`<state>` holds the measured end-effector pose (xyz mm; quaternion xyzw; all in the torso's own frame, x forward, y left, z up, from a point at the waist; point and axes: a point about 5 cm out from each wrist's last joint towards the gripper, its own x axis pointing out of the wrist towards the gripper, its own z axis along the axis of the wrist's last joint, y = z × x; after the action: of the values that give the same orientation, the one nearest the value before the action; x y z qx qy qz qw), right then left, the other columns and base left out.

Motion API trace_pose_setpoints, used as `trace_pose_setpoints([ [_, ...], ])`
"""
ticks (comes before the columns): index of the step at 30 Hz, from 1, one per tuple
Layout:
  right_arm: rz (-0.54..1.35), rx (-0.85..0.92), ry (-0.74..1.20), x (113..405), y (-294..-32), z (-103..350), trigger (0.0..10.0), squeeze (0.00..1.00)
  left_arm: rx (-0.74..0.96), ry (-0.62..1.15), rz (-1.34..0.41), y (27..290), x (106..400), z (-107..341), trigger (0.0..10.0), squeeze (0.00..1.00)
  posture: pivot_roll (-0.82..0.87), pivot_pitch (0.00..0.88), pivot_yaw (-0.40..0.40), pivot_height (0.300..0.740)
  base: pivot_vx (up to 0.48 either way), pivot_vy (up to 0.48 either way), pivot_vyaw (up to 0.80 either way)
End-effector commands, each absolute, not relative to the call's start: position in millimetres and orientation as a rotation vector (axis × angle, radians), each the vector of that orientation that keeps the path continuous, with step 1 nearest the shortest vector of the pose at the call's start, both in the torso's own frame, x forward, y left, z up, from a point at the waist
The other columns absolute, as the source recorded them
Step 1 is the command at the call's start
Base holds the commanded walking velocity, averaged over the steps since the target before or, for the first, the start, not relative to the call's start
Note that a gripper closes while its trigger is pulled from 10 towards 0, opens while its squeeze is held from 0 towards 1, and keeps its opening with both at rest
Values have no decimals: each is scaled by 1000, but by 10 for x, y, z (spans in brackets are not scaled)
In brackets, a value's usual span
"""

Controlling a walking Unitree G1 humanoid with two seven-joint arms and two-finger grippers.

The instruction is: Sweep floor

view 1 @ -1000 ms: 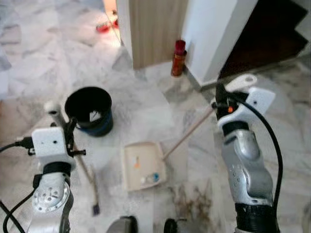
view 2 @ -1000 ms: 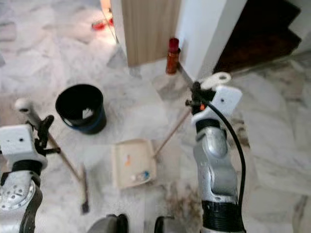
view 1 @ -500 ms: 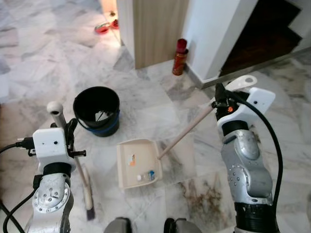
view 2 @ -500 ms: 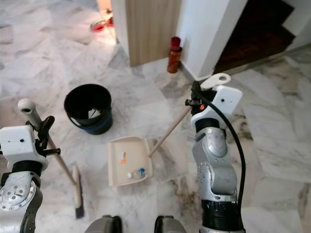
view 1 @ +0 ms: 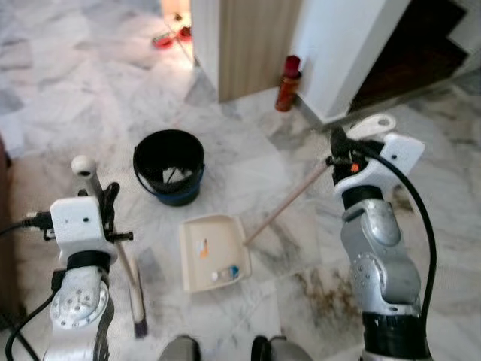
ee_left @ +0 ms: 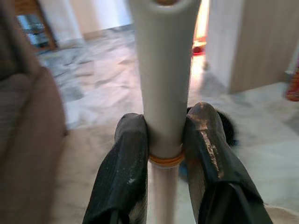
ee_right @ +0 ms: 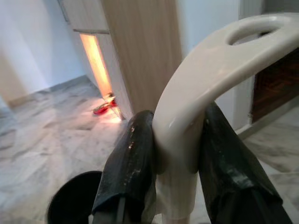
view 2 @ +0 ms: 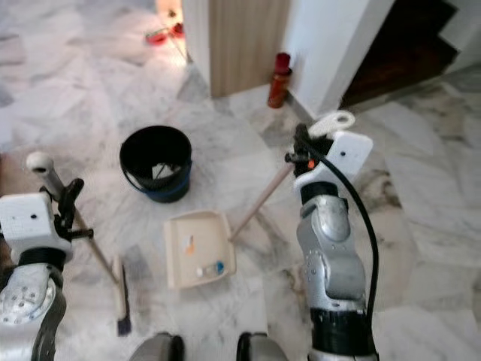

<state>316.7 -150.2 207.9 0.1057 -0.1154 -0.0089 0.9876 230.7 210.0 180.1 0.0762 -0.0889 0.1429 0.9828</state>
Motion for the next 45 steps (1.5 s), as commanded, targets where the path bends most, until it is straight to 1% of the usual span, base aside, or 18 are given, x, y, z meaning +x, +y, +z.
trace_pose_setpoints([
  [1, 0, 231, -303, 3141, -1487, 2218, 10000, 0, 158, -208, 291, 2096, 2278, 1858, 10000, 0, -8, 244, -51, 740, 0, 337, 0],
  [7, 3, 235, -306, 3143, -1488, 2224, 10000, 0, 161, -210, 295, 2102, 2280, 1860, 10000, 0, -6, 243, -52, 740, 0, 337, 0],
  [19, 18, 242, -330, 3158, -1453, 2275, 10000, 0, 170, -224, 284, 2096, 2274, 1867, 10000, 0, -3, 229, -50, 740, 0, 0, 0],
  [24, 7, 258, -415, 3184, -1459, 2449, 10000, 0, 182, -234, 263, 2059, 2298, 1881, 10000, 0, -5, 223, -44, 740, 0, 0, 0],
  [27, -16, 279, -467, 3198, -1477, 2568, 10000, 0, 186, -243, 249, 2033, 2299, 1892, 10000, 0, -1, 203, -38, 740, 0, 0, 0],
  [33, -8, 302, -534, 3229, -1439, 2732, 10000, 0, 188, -261, 226, 1983, 2306, 1917, 10000, 0, 10, 185, -32, 740, 0, 0, 0],
  [41, -30, 325, -567, 3222, -1432, 2769, 10000, 0, 196, -241, 232, 1983, 2293, 1887, 10000, 0, 7, 170, -24, 740, 0, 0, 0],
  [45, -2, 319, -603, 3220, -1397, 2845, 10000, 0, 181, -234, 232, 1987, 2302, 1882, 10000, 0, 5, 171, -22, 740, 0, 0, 0],
])
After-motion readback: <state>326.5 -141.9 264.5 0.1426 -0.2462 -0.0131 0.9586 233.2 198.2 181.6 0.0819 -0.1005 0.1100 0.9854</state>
